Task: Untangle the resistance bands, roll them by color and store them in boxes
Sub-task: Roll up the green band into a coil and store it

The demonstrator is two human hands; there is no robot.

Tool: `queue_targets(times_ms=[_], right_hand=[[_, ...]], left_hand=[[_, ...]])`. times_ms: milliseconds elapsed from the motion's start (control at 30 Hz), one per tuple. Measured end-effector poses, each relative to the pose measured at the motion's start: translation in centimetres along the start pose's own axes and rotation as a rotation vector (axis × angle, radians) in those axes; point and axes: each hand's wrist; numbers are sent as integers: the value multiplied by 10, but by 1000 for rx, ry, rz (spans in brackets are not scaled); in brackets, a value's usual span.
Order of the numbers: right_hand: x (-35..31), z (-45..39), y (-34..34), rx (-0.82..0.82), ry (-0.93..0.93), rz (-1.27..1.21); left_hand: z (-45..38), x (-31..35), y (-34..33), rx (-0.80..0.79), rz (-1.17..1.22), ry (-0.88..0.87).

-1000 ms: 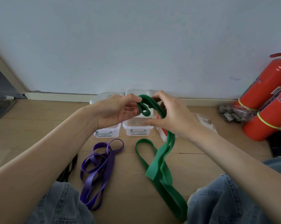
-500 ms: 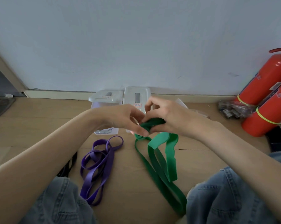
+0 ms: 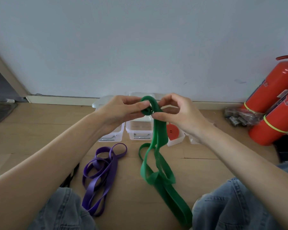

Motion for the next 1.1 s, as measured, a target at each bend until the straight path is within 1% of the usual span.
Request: queue_targets(times_ms=[67, 133, 200, 267, 300, 367, 400, 433, 467, 533, 600, 633, 700, 767, 900, 1000, 1033, 1100], right_hand=[[3, 1, -7, 44, -6, -67], [6, 2, -11, 76, -12, -108], [7, 2, -10, 83, -23, -68], [8, 1, -7, 36, -3, 91], [8, 1, -5, -17, 34, 220], [7, 1, -3, -137, 138, 492], [6, 1, -3, -181, 190, 583], [6, 2, -3, -208, 229, 641], [6, 2, -3, -225, 253, 676], [4, 1, -1, -236, 233, 659], [0, 1, 2, -208, 148, 477], [-2, 1, 3, -155, 109, 337], [-6, 1, 7, 4, 57, 40], [-7, 1, 6, 117, 34, -148], [-6, 2, -8, 170, 45, -245], [-3, 2, -13, 216, 57, -332], [-2, 2, -14, 233, 45, -345], [2, 3, -15, 232, 27, -350]], left_hand=[[-1, -5, -5, 34, 64, -11], [-2, -10, -9, 35, 109, -16], [-2, -12, -9, 17, 78, 3], [-1, -11, -6, 47, -91, 27], [-2, -11, -4, 86, -240, 20], [-2, -10, -3, 168, -618, -48], [-3, -9, -4, 182, -776, -85], [-3, -9, -6, 176, -863, -100], [-3, -9, -7, 157, -887, -91], [-1, -9, -8, 116, -863, -60], [1, -6, -6, 107, -751, -44], [2, -3, -5, 115, -663, -42], [4, 1, -2, 137, -492, -54], [5, 5, -2, 146, -379, -82], [5, 8, -4, 129, -68, -71], [3, 4, -8, 72, 141, -69], [3, 1, -10, 64, 168, -69], [3, -4, -12, 78, 130, -65]])
Point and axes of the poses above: each hand's wrist, its own z-axis away from the middle knuckle, its own y-axis out of the back of the hand, x = y × z, and after that the axes turned 8 degrees about y, right-handed
